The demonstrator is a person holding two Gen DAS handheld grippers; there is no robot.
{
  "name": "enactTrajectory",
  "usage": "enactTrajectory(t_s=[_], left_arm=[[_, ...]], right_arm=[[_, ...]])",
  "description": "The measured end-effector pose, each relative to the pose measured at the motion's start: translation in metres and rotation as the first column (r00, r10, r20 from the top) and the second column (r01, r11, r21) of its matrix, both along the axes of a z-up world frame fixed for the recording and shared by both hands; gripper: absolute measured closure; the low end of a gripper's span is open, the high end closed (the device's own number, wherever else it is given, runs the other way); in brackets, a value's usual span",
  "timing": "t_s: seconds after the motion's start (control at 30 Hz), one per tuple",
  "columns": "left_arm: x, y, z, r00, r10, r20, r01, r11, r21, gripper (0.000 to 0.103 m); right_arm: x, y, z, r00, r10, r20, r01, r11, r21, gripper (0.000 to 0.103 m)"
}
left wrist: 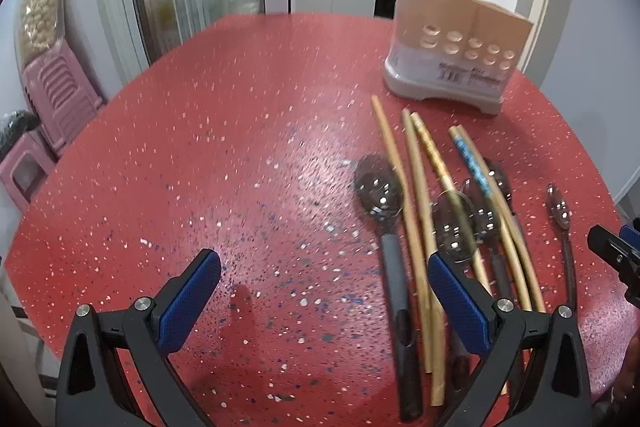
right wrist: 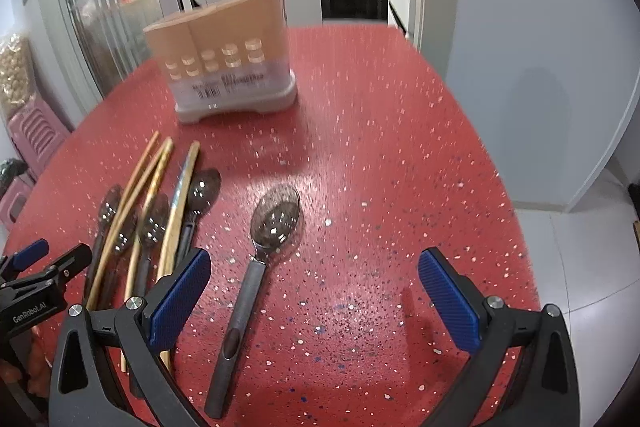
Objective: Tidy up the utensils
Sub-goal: 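Move the right gripper to the dark-handled spoon and close on its neck, then lift the spoon with the right gripper and carry it over the caddy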
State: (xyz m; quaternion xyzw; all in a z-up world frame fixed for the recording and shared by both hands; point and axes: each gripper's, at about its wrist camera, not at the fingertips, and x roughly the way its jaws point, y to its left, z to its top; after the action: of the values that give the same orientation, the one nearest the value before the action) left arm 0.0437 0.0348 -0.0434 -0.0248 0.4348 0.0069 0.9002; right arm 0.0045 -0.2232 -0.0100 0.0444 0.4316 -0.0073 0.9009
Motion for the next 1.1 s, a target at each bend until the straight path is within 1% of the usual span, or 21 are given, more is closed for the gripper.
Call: enactTrajectory(t_s=[0.1, 0.13, 0.2, 0.33, 0.4, 0.43, 0.47, 0.53, 0.6, 0.67, 0.7, 0.77, 0.83, 0.87, 0.9, 0.93, 0.97, 1.0, 1.07, 1.1], left_arm=[[0.005, 0.002, -0.008, 1.000, -0.001, -0.022, 0.000, 0.999, -0.039, 0.000], [0.007, 0.001, -0.010, 0.999, -0.003, -0.032, 0.002, 0.999, -0.041, 0.000], [0.013, -0.001, -0.013, 0.999, -0.008, -0.043, 0.004, 0.996, -0.084, 0.000], [0.022, 0.001, -0.014, 0.999, 0.000, -0.052, -0.005, 0.996, -0.094, 0.000], [0.028, 0.002, -0.015, 0.998, 0.003, -0.057, -0.009, 0.994, -0.111, 0.000], [0.031, 0.004, -0.017, 0.998, 0.004, -0.066, -0.011, 0.994, -0.110, 0.000], [0.033, 0.004, -0.018, 0.997, 0.003, -0.072, -0.009, 0.996, -0.094, 0.000], [0.037, 0.004, -0.017, 0.997, -0.008, -0.071, 0.004, 0.999, -0.054, 0.000], [0.040, 0.004, -0.018, 0.997, -0.014, -0.082, 0.010, 0.999, -0.045, 0.000], [0.046, 0.004, -0.017, 0.996, -0.020, -0.092, 0.016, 0.999, -0.043, 0.000], [0.046, 0.004, -0.017, 0.995, -0.023, -0.096, 0.019, 0.999, -0.047, 0.000], [0.050, 0.002, -0.016, 0.993, -0.030, -0.115, 0.024, 0.998, -0.052, 0.000], [0.057, 0.000, -0.015, 0.991, -0.037, -0.132, 0.031, 0.998, -0.048, 0.000], [0.057, -0.001, -0.014, 0.989, -0.047, -0.137, 0.040, 0.998, -0.050, 0.000], [0.059, -0.003, -0.012, 0.988, -0.064, -0.143, 0.058, 0.997, -0.047, 0.000], [0.060, -0.006, -0.010, 0.986, -0.085, -0.145, 0.079, 0.996, -0.049, 0.002], [0.062, -0.010, -0.007, 0.983, -0.107, -0.149, 0.102, 0.994, -0.045, 0.010], [0.064, -0.015, -0.005, 0.979, -0.132, -0.154, 0.127, 0.991, -0.041, 0.015], [0.064, -0.021, -0.002, 0.973, -0.165, -0.162, 0.159, 0.986, -0.047, 0.031], [0.064, -0.028, 0.001, 0.968, -0.187, -0.168, 0.181, 0.982, -0.053, 0.035]], right_arm=[[0.007, 0.000, -0.008, 0.999, 0.011, -0.048, -0.012, 1.000, -0.007, 0.000], [0.011, 0.000, -0.011, 0.998, 0.017, -0.066, -0.017, 1.000, -0.010, 0.000], [0.016, 0.002, -0.017, 0.995, 0.025, -0.098, -0.026, 1.000, -0.012, 0.002], [0.023, 0.009, -0.025, 0.987, 0.039, -0.155, -0.042, 0.999, -0.022, 0.013], [0.025, 0.015, -0.027, 0.985, 0.048, -0.166, -0.057, 0.997, -0.049, 0.016], [0.025, 0.017, -0.028, 0.984, 0.053, -0.168, -0.064, 0.996, -0.062, 0.019], [0.026, 0.019, -0.027, 0.984, 0.063, -0.167, -0.074, 0.995, -0.064, 0.022], [0.027, 0.021, -0.026, 0.982, 0.074, -0.174, -0.086, 0.994, -0.064, 0.025], [0.029, 0.023, -0.026, 0.980, 0.085, -0.181, -0.098, 0.993, -0.062, 0.028], [0.031, 0.024, -0.025, 0.977, 0.095, -0.190, -0.109, 0.992, -0.060, 0.035], [0.031, 0.025, -0.024, 0.975, 0.101, -0.196, -0.114, 0.992, -0.057, 0.037], [0.034, 0.026, -0.023, 0.971, 0.112, -0.210, -0.125, 0.991, -0.053, 0.045], [0.036, 0.027, -0.022, 0.968, 0.114, -0.225, -0.129, 0.990, -0.053, 0.048], [0.037, 0.026, -0.021, 0.966, 0.119, -0.229, -0.132, 0.990, -0.046, 0.055], [0.039, 0.026, -0.021, 0.965, 0.120, -0.234, -0.136, 0.989, -0.050, 0.059], [0.039, 0.026, -0.020, 0.964, 0.125, -0.236, -0.139, 0.989, -0.045, 0.067], [0.039, 0.025, -0.019, 0.962, 0.131, -0.239, -0.144, 0.989, -0.038, 0.078], [0.041, 0.024, -0.019, 0.960, 0.138, -0.245, -0.151, 0.988, -0.034, 0.082], [0.041, 0.022, -0.018, 0.956, 0.147, -0.252, -0.159, 0.987, -0.027, 0.089], [0.042, 0.021, -0.017, 0.955, 0.156, -0.253, -0.165, 0.986, -0.017, 0.090]])
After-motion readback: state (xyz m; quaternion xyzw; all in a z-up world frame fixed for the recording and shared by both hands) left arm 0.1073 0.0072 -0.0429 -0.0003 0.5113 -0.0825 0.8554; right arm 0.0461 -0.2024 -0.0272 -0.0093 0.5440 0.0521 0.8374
